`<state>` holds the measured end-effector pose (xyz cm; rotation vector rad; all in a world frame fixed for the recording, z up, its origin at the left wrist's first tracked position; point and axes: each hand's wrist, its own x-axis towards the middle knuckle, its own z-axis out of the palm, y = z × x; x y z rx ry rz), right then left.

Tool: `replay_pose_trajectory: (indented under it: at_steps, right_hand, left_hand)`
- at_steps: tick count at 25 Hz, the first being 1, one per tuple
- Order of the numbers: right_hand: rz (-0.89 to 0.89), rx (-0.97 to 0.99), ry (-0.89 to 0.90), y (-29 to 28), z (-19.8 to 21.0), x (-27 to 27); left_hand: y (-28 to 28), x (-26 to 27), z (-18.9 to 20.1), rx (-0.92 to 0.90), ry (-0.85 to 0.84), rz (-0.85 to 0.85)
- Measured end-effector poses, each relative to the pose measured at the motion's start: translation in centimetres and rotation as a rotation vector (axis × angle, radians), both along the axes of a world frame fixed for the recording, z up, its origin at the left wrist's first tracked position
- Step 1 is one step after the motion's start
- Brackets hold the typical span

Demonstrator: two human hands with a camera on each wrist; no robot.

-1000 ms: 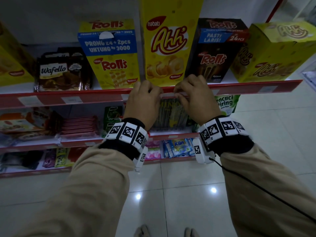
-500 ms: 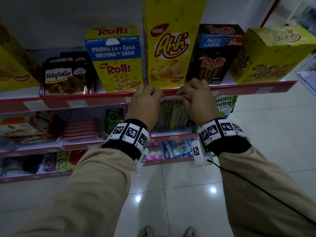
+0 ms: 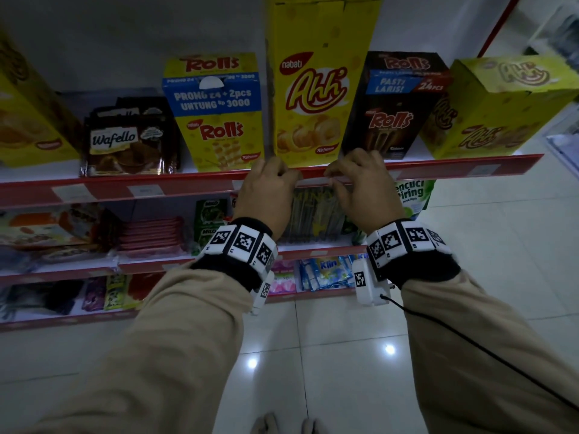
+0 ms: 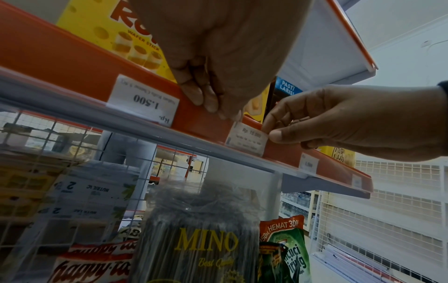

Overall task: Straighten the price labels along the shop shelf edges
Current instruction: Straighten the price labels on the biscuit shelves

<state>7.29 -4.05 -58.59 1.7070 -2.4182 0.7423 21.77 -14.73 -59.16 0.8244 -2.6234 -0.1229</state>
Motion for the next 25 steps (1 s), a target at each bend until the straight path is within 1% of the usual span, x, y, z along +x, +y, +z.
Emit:
replay_pose_trajectory:
  at_steps: [6,8,11,15,18,21,25]
  right_hand:
    - [0.018,-0.031,-0.029,0.4,0.4,-0.3]
    - [0.015,-0.024,-0.021,0.5,0.4,0.0]
    - [0.0,-0.02,0.018,0.5,0.5,0.9]
    - [0.006,0.04,0.048,-0.5,0.7,2.8]
    - [0.038,0.064,0.064,-1.9,1.1,4.7]
    - [0.041,0.099,0.085,-3.3,1.0,6.6]
    - [-0.023,0.093,0.091,-4.8,0.7,8.3]
  left_hand:
    - [0.2,0.9,0.3,0.04,0.03,-0.033]
    - [0.4,1.2,0.7,0.011,0.02,-0.024]
    - [0.9,1.7,1.3,-0.057,-0.018,0.031]
    - [1.1,3.1,1.4,-0.094,-0.108,0.069]
    - [0.0,4.9,1.8,-0.097,-0.16,0.116]
    - [-1.6,7.1,2.1,-0.094,-0.188,0.126]
    - [-3.2,9.3,2.1,-0.054,-0.162,0.077]
